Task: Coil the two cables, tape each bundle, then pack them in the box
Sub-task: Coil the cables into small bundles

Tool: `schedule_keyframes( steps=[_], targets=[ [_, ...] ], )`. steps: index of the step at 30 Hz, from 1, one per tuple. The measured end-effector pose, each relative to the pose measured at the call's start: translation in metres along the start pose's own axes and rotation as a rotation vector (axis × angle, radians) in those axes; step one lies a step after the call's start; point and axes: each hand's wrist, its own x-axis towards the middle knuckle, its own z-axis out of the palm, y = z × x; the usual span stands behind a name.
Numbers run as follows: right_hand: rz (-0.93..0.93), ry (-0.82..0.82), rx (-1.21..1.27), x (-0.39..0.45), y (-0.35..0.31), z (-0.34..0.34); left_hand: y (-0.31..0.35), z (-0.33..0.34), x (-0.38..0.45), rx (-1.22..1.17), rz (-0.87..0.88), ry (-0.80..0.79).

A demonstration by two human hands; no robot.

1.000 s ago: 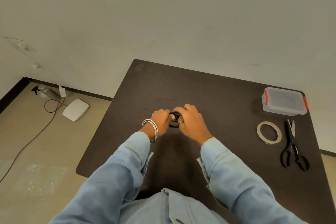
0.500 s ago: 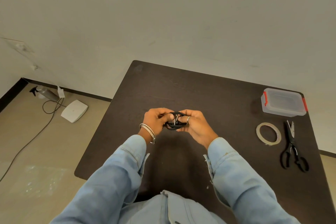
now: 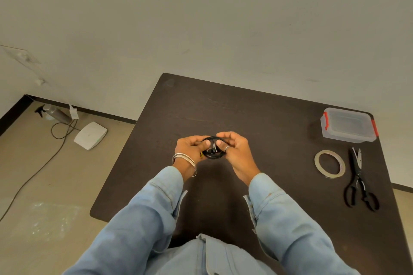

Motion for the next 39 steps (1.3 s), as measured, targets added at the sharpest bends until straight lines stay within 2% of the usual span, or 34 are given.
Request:
schedule_keyframes(
  steps=[1,3,6,8,12,15,17,20,23,25,27,29,34,39],
  targets=[
    [0.048,0.000,0.076,-0.001,-0.001,0.000,0.002,0.000,-0.001,-0.055,-0.016,-0.022],
    [0.175,-0.013,0.247,0.000,-0.003,-0.002,0.000,-0.002,0.001,-0.003,0.039,-0.045],
    [0.388,-0.062,0.483,0.000,-0.007,-0.006,0.001,-0.006,0.000,0.336,0.230,-0.033],
    [0.467,-0.110,0.554,0.000,-0.006,-0.008,0.002,-0.006,-0.002,0.460,0.304,-0.012],
    [0.514,-0.189,0.660,-0.001,-0.003,-0.013,0.004,-0.004,-0.001,0.660,0.416,-0.005],
    [0.465,-0.243,0.721,-0.002,-0.002,-0.016,0.002,-0.006,0.003,0.840,0.459,0.031],
    [0.401,-0.265,0.600,-0.004,-0.001,-0.015,0.003,-0.007,0.004,0.894,0.462,0.029],
    [0.218,-0.249,0.145,-0.004,0.001,-0.011,0.004,-0.008,0.004,0.895,0.455,0.000],
    [-0.071,-0.218,-0.276,0.002,0.004,-0.010,0.004,-0.008,0.004,0.920,0.417,-0.047],
    [-0.262,-0.180,-0.444,0.006,0.005,-0.011,0.003,-0.009,0.006,0.936,0.413,-0.081],
    [-0.314,-0.139,-0.455,0.010,0.004,-0.014,0.002,-0.012,0.008,0.904,0.410,-0.109],
    [-0.232,-0.119,-0.368,0.013,0.003,-0.020,0.001,-0.016,0.008,0.805,0.360,-0.162],
    [-0.152,-0.242,-0.269,0.013,0.002,-0.038,-0.008,-0.027,0.010,0.686,0.324,-0.339],
    [-0.253,-0.250,-0.393,0.011,0.009,-0.049,-0.013,-0.027,0.013,0.781,0.341,-0.372]
  ],
)
